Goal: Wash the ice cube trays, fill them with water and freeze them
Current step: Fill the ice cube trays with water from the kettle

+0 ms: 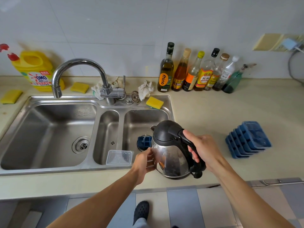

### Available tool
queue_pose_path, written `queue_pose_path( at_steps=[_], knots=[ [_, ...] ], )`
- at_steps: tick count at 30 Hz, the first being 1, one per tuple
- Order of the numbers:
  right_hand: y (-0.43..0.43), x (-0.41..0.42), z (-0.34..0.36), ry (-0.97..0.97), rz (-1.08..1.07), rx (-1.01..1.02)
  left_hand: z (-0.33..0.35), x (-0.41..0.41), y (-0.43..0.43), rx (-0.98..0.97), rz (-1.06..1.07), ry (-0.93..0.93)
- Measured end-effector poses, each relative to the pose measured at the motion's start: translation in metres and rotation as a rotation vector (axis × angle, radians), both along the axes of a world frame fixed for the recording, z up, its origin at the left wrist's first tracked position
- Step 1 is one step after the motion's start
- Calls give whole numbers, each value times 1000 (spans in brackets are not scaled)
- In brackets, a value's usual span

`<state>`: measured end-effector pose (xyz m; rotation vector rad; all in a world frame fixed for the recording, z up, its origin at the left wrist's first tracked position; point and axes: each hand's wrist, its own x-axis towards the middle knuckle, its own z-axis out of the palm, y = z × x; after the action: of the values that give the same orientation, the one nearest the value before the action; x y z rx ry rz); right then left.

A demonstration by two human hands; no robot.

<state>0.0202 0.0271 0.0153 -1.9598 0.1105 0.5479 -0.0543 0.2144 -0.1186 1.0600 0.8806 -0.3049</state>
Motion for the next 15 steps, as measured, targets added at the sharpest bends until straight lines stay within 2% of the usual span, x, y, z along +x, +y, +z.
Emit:
queue_pose_path(
  at_steps=[15],
  knots=[
    [-20, -1, 1, -18, -20, -19, 10, 6, -13, -23, -30, -16]
  ],
)
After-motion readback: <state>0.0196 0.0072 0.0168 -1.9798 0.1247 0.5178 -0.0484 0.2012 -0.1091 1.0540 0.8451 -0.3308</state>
